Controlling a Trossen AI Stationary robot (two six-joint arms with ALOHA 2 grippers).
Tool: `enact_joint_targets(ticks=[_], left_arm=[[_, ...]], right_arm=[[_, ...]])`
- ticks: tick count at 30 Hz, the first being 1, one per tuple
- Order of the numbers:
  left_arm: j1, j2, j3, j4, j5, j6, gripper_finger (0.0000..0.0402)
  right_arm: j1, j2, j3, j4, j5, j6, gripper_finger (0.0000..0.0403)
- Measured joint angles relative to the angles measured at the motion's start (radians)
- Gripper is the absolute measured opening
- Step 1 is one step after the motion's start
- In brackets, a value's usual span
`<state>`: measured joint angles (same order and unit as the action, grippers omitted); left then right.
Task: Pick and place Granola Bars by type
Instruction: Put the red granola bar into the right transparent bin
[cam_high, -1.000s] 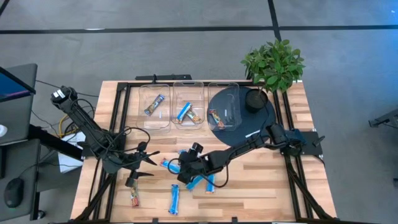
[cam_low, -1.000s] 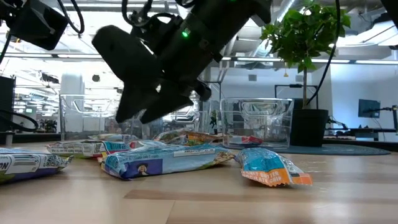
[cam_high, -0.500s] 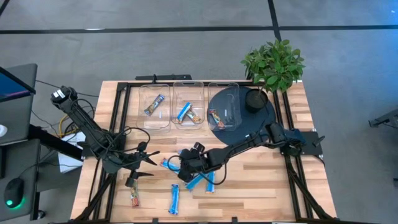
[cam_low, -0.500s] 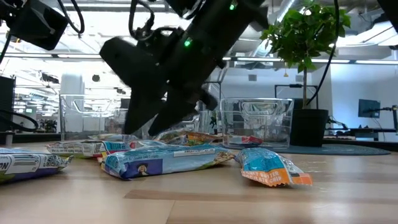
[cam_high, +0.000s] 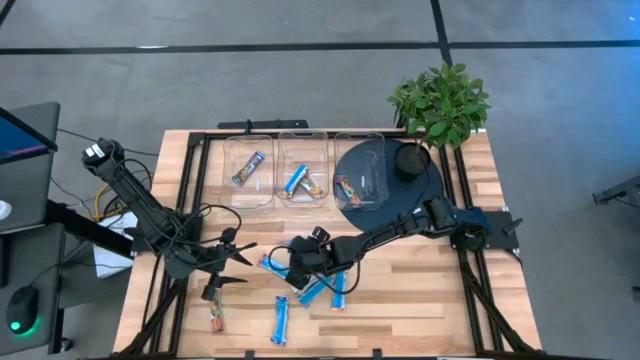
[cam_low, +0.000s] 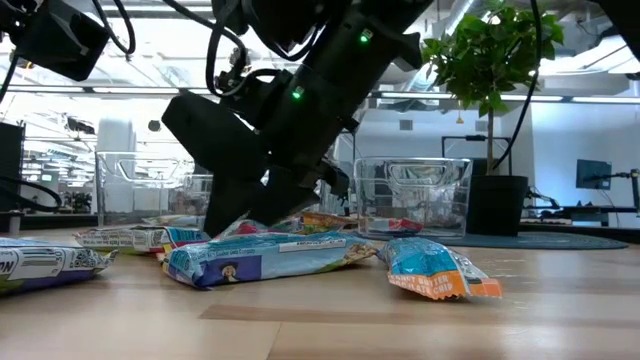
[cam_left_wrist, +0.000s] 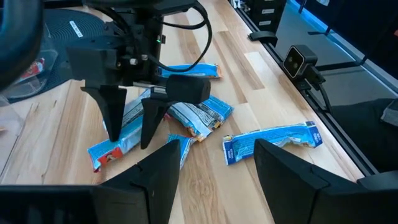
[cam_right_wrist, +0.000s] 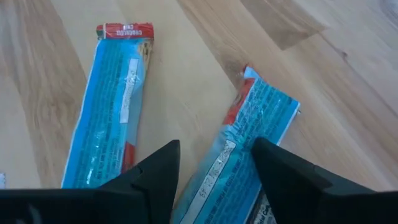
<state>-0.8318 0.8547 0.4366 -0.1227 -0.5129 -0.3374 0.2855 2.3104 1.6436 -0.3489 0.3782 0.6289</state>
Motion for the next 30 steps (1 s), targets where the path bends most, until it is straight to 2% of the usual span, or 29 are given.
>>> enact_joint_targets(ticks=[6, 18, 24, 30], left_arm=[[0.0, 0.0, 0.0, 0.0, 0.0, -0.004, 0.0199], [0.0, 0.0, 0.0, 0.0, 0.0, -0.004, 0.0199], [0.0, 0.0, 0.0, 0.0, 0.001, -0.006, 0.0199], [0.0, 0.0, 0.0, 0.0, 0.001, -0.007, 0.0199]], right_arm=[[0.0, 0.0, -0.001, -0.078, -0.008, 0.052, 0.0161], [0.032, -0.003, 0.014, -0.102, 0.04, 0.001, 0.0039], [0.068, -0.001, 0.112, -0.135, 0.076, -0.054, 0.0041], [0.082, -0.003, 0.228, -0.282, 0.161, -0.058, 0.0038]])
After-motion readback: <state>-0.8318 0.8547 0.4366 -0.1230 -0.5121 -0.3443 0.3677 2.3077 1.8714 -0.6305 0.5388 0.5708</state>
